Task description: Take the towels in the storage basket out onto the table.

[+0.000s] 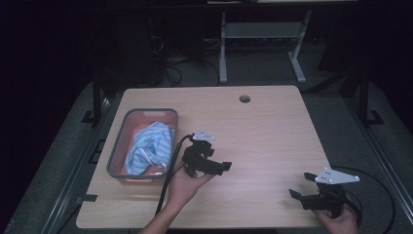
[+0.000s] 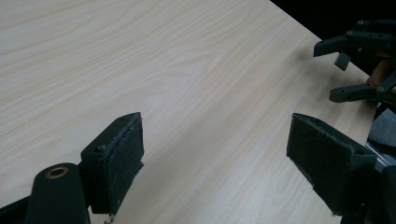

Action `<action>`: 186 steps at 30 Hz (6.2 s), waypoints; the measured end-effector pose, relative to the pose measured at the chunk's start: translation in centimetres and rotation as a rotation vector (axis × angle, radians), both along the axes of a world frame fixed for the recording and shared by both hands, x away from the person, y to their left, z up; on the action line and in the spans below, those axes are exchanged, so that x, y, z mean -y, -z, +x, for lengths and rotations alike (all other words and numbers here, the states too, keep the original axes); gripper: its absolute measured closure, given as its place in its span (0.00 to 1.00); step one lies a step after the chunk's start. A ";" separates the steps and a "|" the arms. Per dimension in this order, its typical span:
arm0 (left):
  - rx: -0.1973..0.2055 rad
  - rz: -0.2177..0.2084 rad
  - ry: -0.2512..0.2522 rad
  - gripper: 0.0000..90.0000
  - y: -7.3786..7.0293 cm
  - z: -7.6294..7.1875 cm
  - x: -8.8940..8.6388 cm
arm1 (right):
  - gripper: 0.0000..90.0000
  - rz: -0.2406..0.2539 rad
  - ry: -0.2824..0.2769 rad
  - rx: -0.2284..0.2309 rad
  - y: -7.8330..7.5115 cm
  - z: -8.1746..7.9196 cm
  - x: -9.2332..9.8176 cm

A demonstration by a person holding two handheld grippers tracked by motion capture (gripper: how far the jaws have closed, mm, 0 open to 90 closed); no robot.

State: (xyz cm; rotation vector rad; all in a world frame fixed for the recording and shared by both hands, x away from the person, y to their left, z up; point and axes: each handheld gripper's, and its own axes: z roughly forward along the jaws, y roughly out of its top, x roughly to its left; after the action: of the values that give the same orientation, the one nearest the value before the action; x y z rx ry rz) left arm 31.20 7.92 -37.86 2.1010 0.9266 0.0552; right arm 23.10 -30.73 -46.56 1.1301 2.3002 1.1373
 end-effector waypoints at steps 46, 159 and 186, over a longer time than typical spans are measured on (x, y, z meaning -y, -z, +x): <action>0.006 0.006 -0.212 0.20 -4.4 3.8 -9.9 | 0.16 -0.011 -0.023 -0.006 0.0 0.3 -0.9; -0.233 0.351 -0.400 0.79 1.6 7.8 -18.3 | 0.16 -0.002 -0.046 -0.015 0.1 0.3 -1.0; -0.110 0.068 -0.403 0.79 -3.9 4.4 -22.3 | 0.16 0.000 -0.034 -0.015 0.0 0.2 -0.9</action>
State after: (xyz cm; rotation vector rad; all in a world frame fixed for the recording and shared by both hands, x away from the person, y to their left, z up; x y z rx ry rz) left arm 35.65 30.23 -33.93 1.9630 1.4213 0.1814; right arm 23.35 -29.86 -46.55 1.1076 2.3393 1.1449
